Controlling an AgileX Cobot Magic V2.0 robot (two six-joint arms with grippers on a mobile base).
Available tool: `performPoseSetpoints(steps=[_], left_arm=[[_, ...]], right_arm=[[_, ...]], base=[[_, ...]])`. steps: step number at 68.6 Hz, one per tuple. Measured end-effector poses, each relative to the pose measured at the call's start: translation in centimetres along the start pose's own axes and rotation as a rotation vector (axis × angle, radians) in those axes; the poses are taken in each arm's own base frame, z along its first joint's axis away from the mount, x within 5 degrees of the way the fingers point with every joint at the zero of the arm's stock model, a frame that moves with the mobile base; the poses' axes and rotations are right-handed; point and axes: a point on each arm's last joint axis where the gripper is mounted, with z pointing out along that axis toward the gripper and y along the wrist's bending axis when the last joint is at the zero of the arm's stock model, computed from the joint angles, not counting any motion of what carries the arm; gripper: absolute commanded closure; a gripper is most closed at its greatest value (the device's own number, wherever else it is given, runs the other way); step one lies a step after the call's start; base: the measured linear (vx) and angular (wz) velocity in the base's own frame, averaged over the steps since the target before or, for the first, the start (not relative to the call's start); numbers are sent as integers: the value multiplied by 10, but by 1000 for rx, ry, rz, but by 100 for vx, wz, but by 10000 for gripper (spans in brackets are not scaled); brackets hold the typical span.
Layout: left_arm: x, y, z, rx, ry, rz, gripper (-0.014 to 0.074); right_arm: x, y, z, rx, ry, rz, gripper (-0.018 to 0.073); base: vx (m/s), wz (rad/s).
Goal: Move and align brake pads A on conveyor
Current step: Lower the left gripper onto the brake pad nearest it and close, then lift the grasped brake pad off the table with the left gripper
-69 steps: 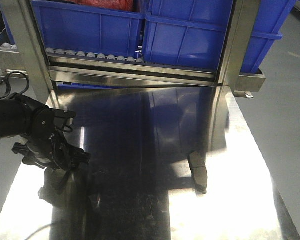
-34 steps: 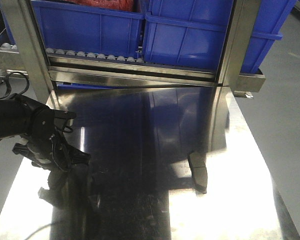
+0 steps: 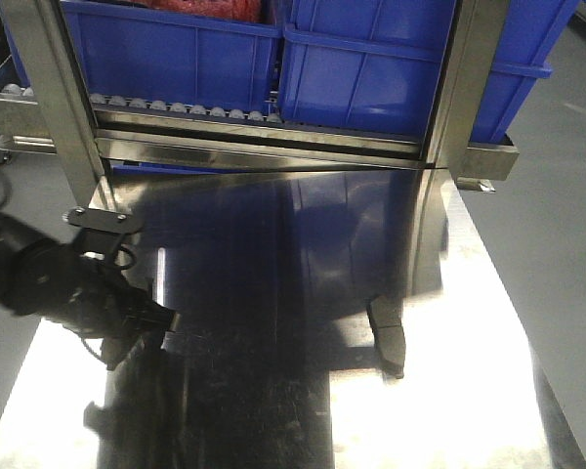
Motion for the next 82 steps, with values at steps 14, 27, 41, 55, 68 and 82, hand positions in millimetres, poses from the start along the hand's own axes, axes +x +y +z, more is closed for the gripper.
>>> performPoseSetpoints(steps=[14, 27, 41, 55, 68, 82], left_arm=[[26, 8, -51, 32, -189, 17, 481], [63, 18, -95, 61, -378, 28, 481], [108, 29, -132, 92, -574, 19, 481], [143, 37, -149, 121, -751, 15, 481], [159, 42, -166, 114, -909, 42, 481], [163, 43, -170, 115, -941, 43, 481]], right_arm=[[0, 0, 0, 0, 0, 0, 568], [0, 0, 0, 0, 0, 0, 568], [0, 0, 0, 0, 0, 0, 568], [0, 0, 0, 0, 0, 0, 568], [0, 0, 0, 0, 0, 0, 568], [0, 0, 0, 0, 0, 0, 568]], base=[[0, 0], [0, 0], [0, 0], [0, 0], [0, 0], [0, 0]])
